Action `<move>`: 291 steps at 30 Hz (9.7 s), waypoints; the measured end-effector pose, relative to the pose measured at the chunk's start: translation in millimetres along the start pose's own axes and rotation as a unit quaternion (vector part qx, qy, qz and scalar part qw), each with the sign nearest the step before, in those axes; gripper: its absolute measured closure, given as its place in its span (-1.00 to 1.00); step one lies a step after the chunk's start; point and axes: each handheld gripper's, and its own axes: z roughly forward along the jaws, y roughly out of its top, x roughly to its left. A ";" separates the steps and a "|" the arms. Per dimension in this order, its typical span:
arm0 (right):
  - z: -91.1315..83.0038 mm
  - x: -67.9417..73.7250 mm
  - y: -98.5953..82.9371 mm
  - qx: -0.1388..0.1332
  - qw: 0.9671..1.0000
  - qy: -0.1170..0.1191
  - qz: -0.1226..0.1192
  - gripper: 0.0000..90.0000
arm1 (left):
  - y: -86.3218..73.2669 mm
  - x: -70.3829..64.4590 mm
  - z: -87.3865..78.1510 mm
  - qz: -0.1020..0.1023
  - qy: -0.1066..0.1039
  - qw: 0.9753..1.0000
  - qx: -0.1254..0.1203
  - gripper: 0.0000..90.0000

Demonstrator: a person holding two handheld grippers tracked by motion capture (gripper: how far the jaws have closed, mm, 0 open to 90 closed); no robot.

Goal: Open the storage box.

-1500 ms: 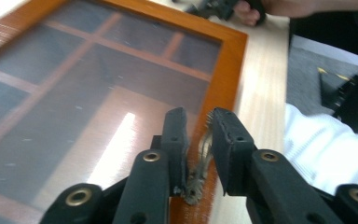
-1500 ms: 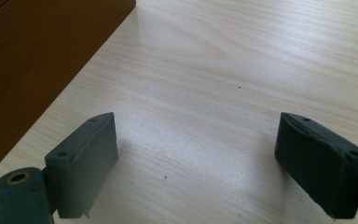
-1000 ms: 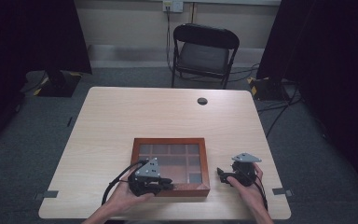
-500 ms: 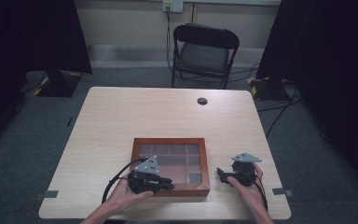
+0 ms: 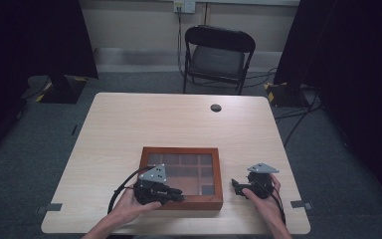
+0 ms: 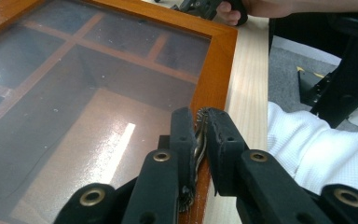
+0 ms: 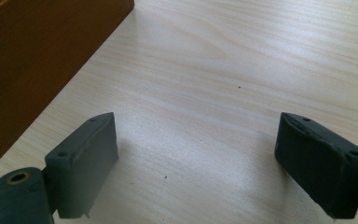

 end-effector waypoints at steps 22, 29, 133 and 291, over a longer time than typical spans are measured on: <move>0.0 0.0 0.0 0.000 1.000 0.000 0.000 -0.73 | 10.0 3.8 -9.3 -0.007 -0.016 1.000 0.012 0.80; 0.0 0.0 0.0 0.000 1.000 0.000 0.000 -0.73 | 13.8 3.6 -8.2 -0.011 -0.014 1.000 0.016 0.80; 0.3 -0.1 0.4 0.000 1.000 0.001 0.001 -0.73 | 83.7 20.3 -44.7 -0.007 -0.015 0.999 0.035 0.81; 0.2 -0.2 0.4 0.000 1.000 0.000 0.000 -0.73 | 118.7 43.6 -59.5 -0.001 -0.003 0.999 0.046 0.82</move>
